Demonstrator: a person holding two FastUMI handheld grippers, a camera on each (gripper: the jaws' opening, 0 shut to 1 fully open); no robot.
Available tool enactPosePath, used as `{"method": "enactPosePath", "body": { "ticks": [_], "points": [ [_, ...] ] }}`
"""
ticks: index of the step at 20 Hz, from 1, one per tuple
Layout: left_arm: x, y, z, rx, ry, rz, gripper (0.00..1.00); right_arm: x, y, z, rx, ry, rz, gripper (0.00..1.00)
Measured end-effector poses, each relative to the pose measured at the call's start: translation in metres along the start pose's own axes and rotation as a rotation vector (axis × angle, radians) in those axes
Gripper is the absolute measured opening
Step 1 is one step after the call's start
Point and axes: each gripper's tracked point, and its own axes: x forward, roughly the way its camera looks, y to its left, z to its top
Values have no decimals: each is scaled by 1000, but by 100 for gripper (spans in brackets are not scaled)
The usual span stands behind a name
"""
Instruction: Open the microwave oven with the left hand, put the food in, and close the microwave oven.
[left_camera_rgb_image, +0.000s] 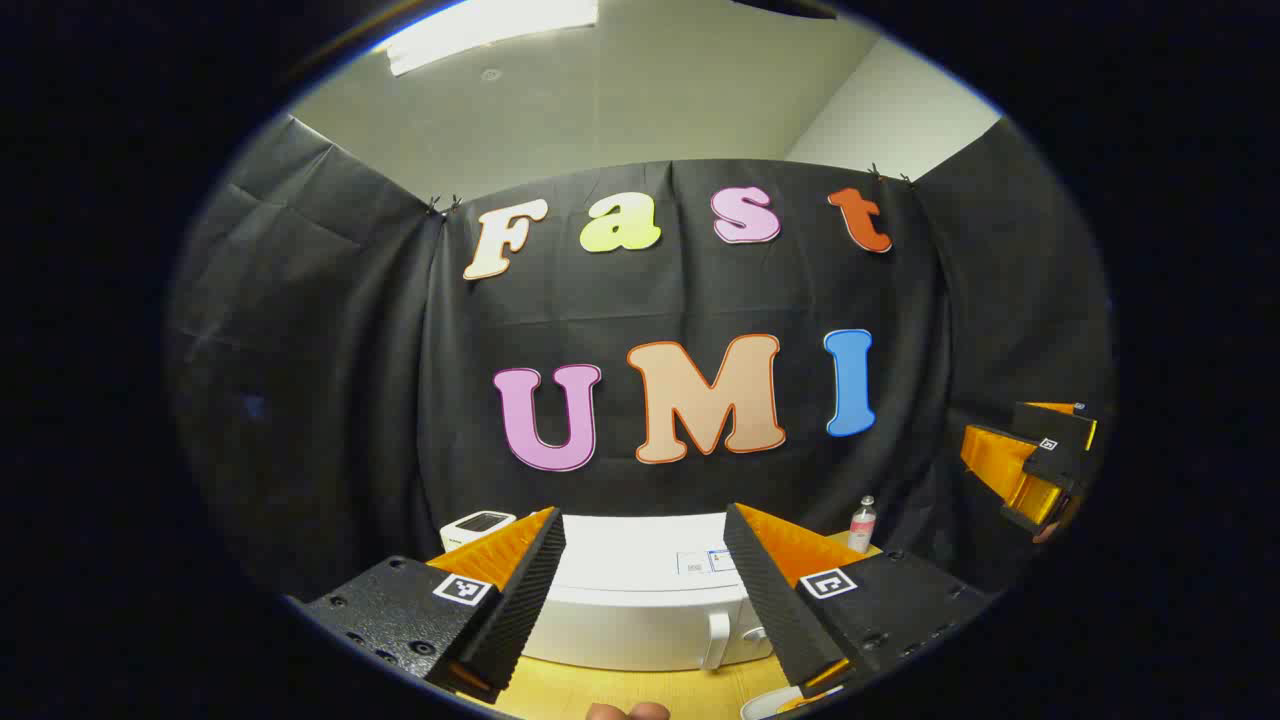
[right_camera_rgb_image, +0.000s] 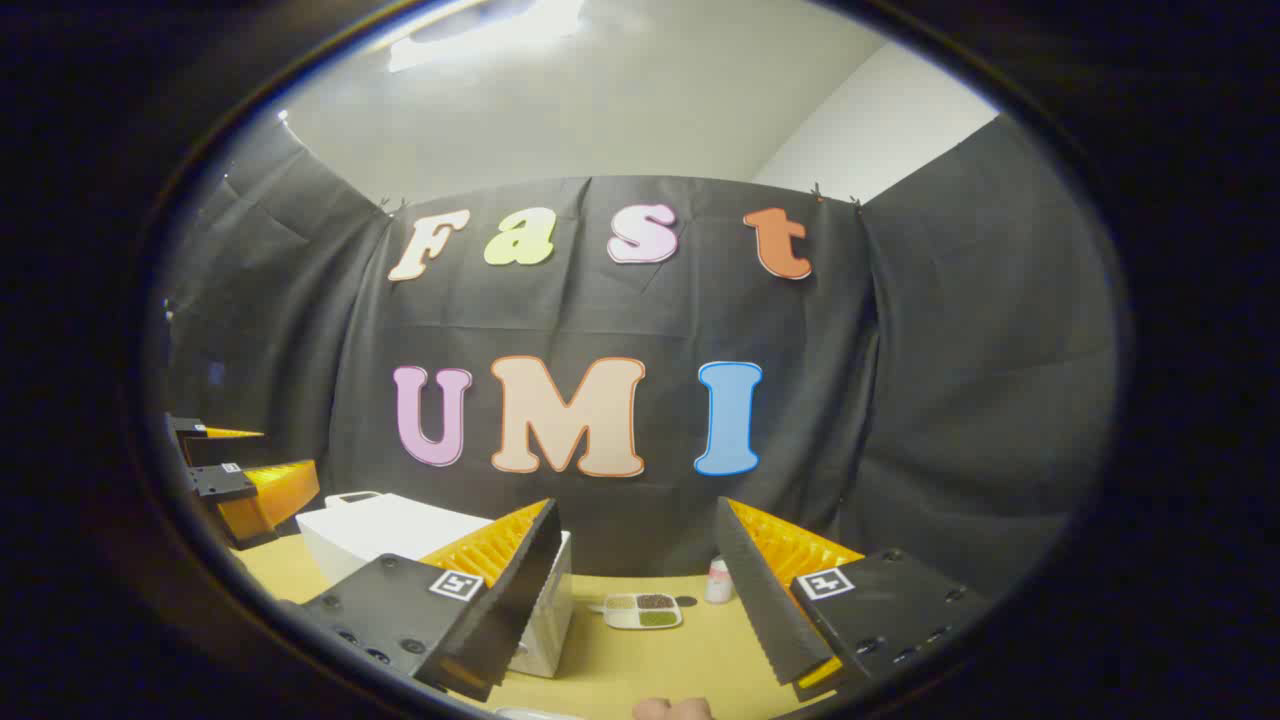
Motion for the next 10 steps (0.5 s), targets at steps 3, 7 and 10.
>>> {"method": "enactPosePath", "body": {
  "ticks": [3,7,10],
  "points": [
    [3,5,-4,-14,18,13,96,-3,-5,2,-3,-7,-8,96],
    [2,7,-8,16,26,14,96,-4,-3,-2,8,12,-4,96],
    [-1,4,-12,7,39,11,96,-6,-1,-1,18,13,-4,96]
  ]
}}
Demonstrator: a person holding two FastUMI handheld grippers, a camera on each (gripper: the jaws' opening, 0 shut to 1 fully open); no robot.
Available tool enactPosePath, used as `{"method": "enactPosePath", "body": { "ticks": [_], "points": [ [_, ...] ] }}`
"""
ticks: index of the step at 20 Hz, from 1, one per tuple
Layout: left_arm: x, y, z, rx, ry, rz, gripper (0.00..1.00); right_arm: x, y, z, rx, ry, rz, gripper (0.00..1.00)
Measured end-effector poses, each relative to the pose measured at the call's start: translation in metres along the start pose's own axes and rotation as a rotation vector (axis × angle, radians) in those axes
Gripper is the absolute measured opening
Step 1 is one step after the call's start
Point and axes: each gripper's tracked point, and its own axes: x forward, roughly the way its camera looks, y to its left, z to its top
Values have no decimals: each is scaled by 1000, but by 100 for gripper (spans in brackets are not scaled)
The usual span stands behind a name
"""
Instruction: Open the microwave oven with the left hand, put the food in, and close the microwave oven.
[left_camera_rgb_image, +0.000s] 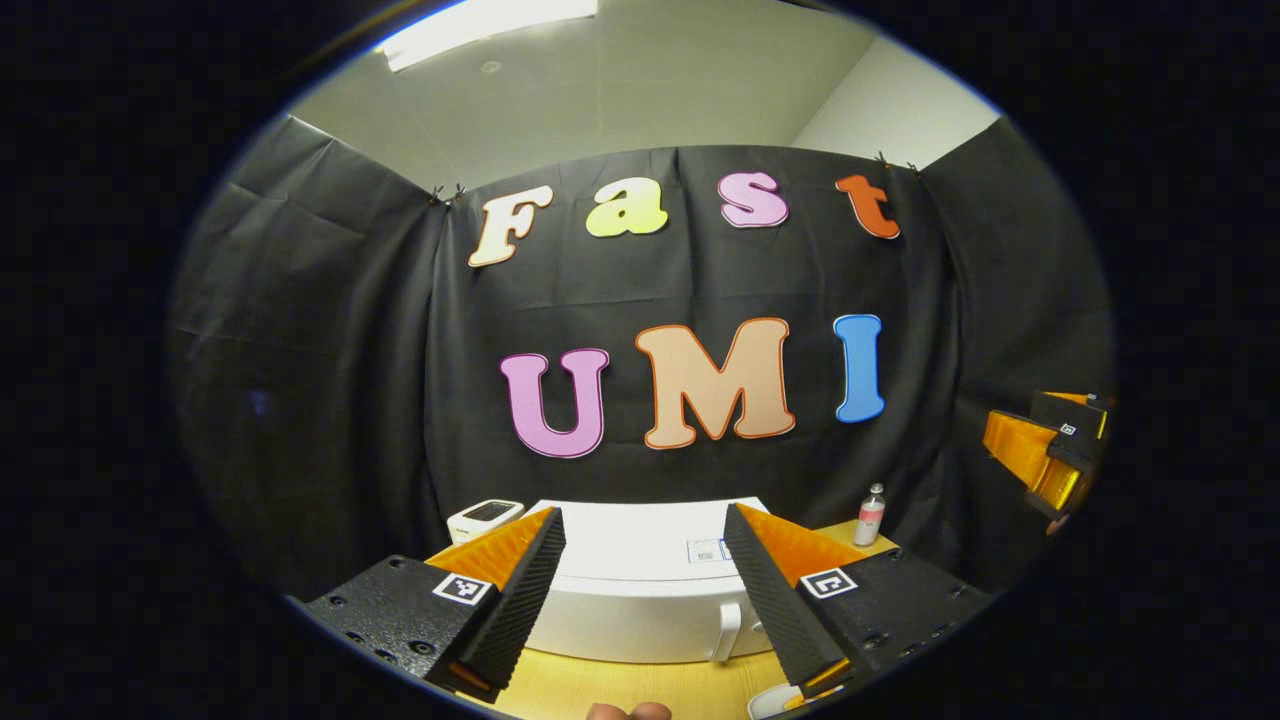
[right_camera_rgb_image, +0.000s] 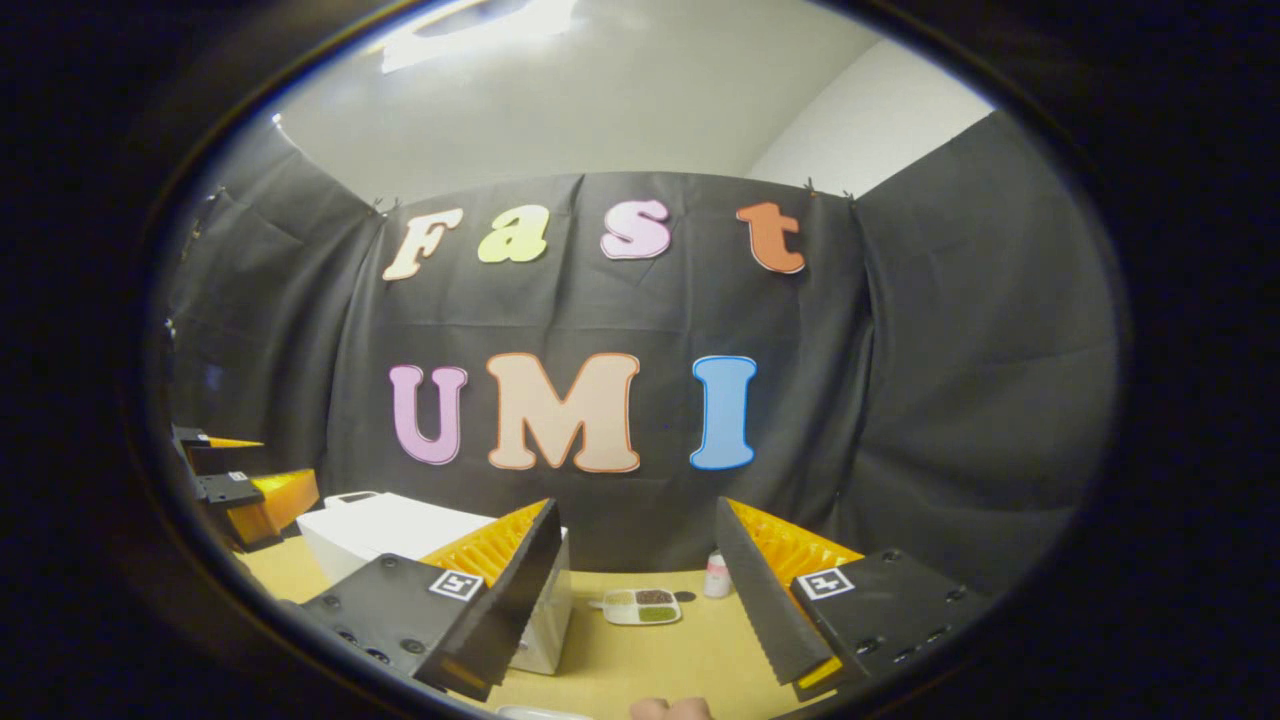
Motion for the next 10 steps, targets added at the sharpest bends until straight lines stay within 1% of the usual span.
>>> {"method": "enactPosePath", "body": {
  "ticks": [5,10],
  "points": [
    [-2,0,-1,9,3,-4,96,-4,5,2,-12,-3,20,96],
    [-5,-4,-2,28,11,-14,96,-6,1,7,-16,-22,12,96]
  ]
}}
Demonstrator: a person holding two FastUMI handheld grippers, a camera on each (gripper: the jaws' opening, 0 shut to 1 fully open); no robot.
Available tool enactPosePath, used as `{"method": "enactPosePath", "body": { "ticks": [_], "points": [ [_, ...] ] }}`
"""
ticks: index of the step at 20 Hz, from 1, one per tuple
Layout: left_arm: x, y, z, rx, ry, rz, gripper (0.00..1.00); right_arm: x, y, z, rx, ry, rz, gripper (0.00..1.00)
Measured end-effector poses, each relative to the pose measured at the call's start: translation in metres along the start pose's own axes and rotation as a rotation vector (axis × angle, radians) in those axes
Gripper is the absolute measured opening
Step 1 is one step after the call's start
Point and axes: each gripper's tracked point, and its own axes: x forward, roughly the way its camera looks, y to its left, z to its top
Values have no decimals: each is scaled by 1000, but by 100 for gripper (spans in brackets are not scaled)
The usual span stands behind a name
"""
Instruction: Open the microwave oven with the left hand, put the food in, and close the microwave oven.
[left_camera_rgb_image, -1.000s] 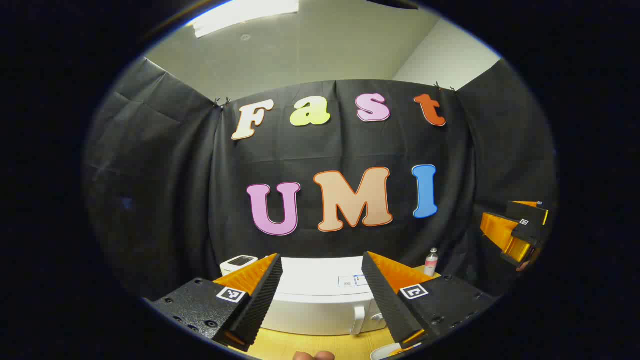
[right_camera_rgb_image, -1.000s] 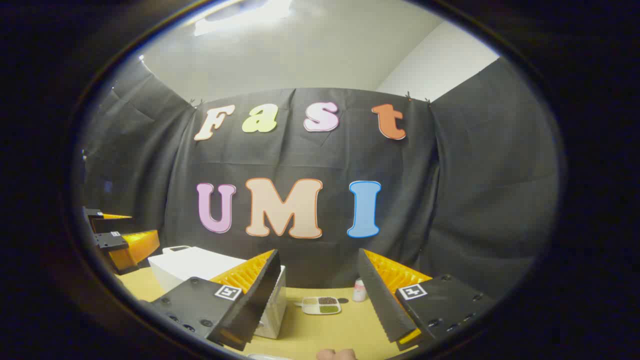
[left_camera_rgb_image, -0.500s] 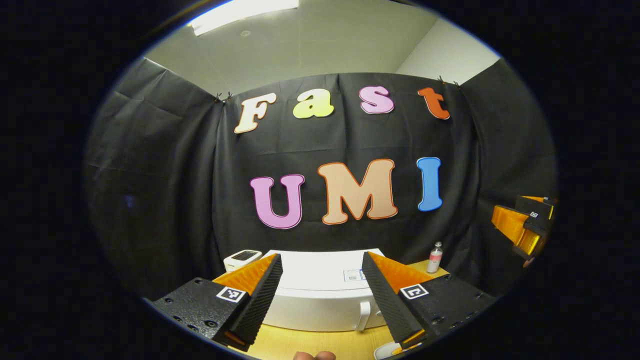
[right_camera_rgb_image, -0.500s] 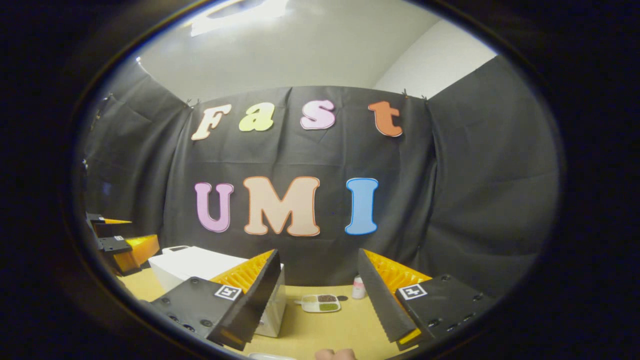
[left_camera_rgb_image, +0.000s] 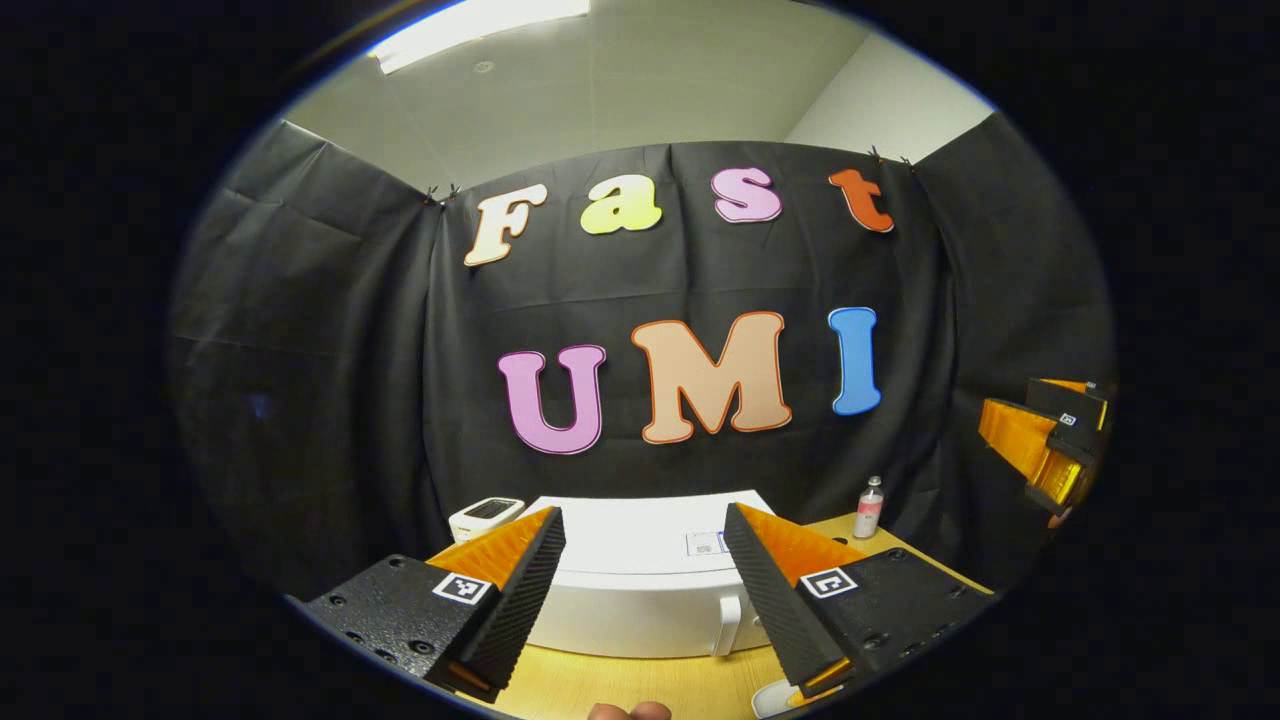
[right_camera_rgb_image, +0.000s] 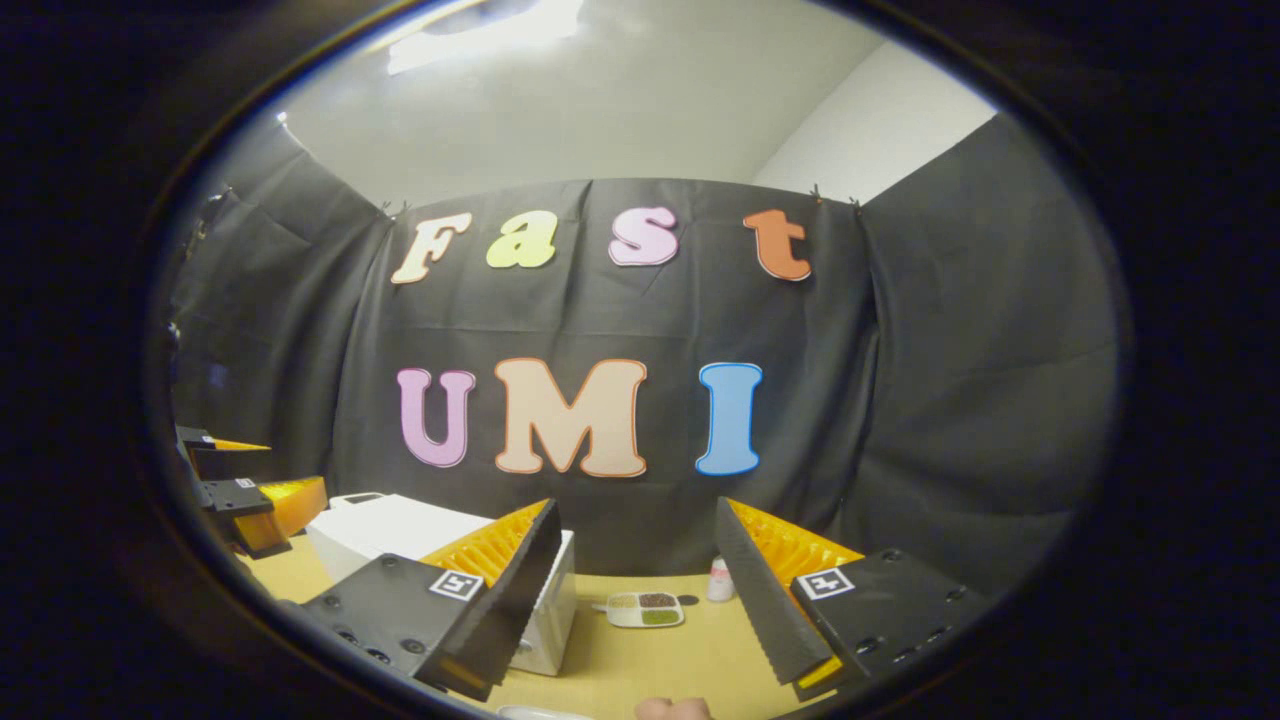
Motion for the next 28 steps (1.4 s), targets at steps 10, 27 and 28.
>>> {"method": "enactPosePath", "body": {
  "ticks": [10,27,28],
  "points": [
    [3,-15,-17,-17,43,-46,96,-9,2,1,-64,-12,8,97],
    [35,-77,-166,-42,372,-162,97,-22,-19,6,-83,10,-39,96],
    [39,-80,-176,-45,399,-165,97,-22,-22,5,-87,12,-42,96]
  ]
}}
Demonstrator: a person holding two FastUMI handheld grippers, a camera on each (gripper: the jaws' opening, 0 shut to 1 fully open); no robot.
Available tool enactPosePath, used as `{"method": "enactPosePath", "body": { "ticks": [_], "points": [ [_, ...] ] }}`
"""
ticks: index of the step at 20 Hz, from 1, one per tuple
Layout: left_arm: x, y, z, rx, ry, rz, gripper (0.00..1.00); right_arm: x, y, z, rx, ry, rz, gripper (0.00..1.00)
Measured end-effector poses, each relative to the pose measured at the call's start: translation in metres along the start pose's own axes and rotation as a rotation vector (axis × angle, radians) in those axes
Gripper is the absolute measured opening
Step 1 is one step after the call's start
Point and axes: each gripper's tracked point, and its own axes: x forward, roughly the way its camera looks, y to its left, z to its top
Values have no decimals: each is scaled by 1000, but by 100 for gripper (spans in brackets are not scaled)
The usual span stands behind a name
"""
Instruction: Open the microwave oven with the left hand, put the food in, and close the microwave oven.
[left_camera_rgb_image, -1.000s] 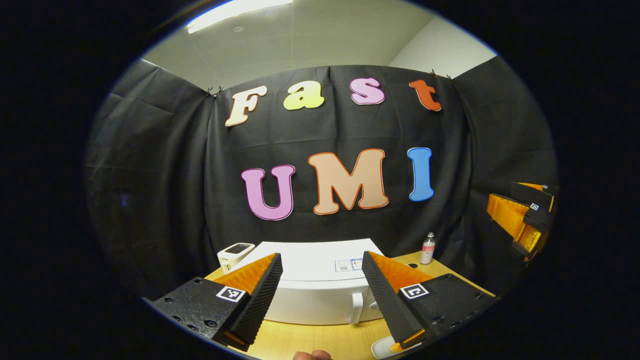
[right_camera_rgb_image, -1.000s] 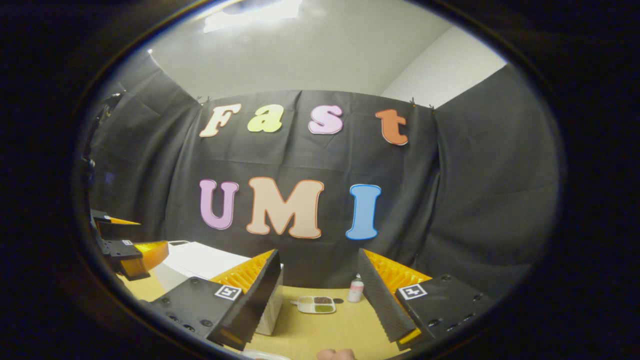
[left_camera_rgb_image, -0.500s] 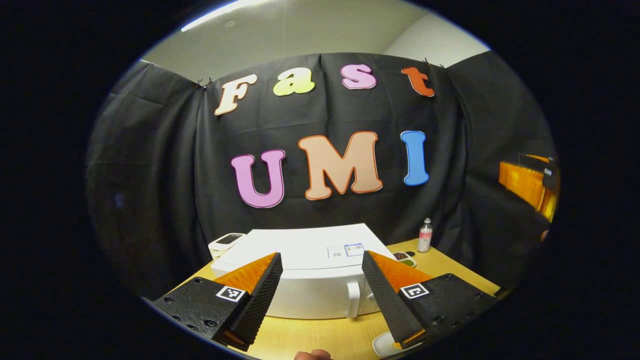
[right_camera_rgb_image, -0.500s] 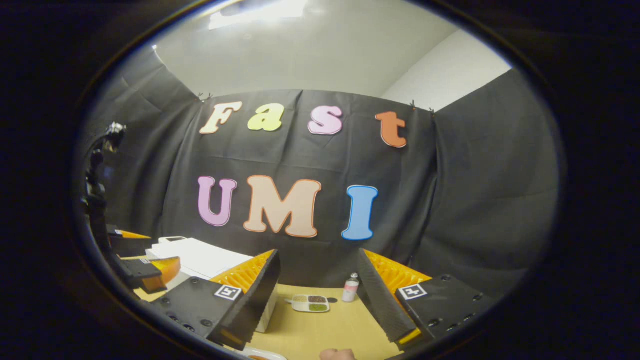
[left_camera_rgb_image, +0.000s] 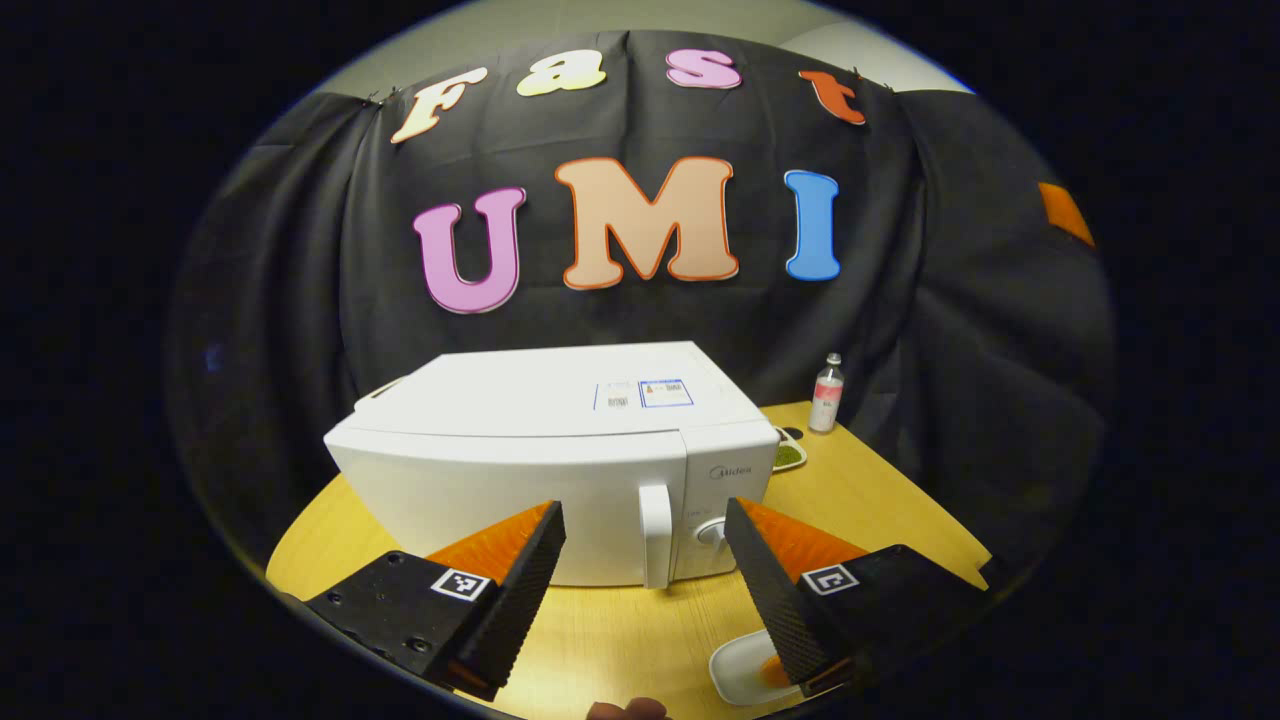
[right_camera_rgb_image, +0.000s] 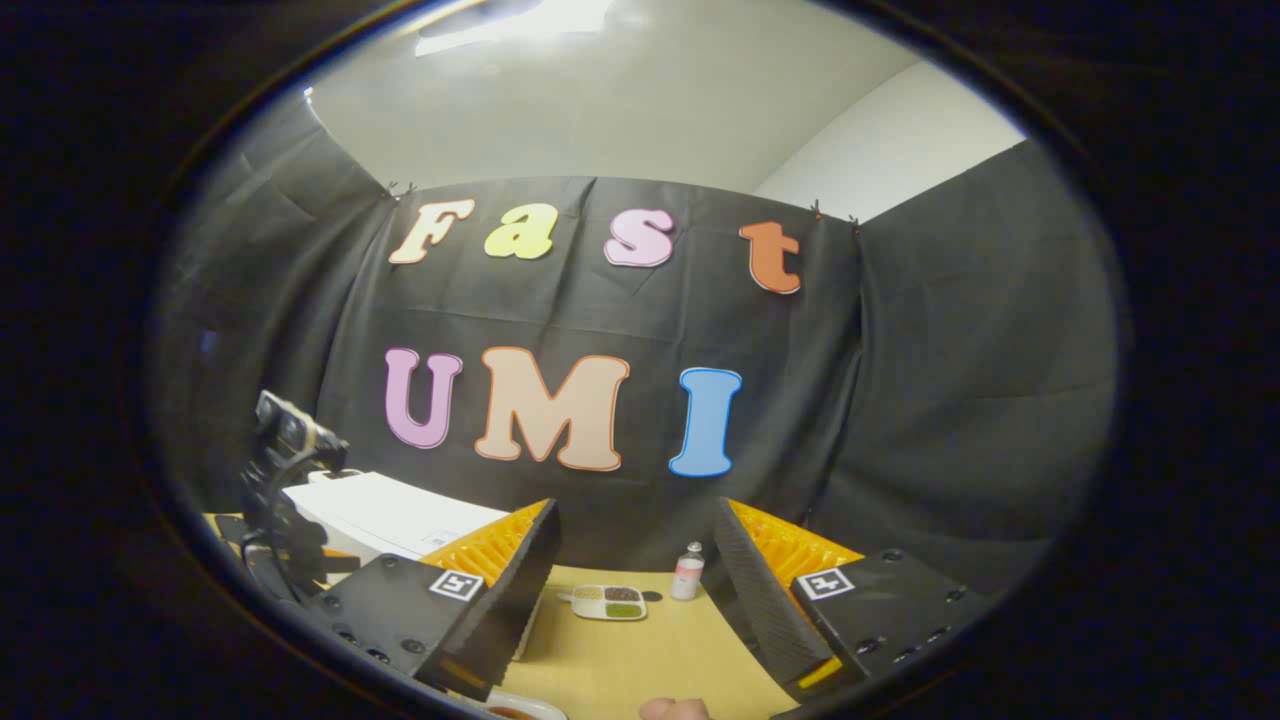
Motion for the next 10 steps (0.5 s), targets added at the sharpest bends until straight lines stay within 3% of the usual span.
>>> {"method": "enactPosePath", "body": {
  "ticks": [6,10],
  "points": [
    [37,-4,-48,-71,185,17,97,-6,-5,-1,-21,2,-7,96],
    [56,2,-59,-34,223,34,96,-9,-13,-4,-29,10,-19,96]
  ]
}}
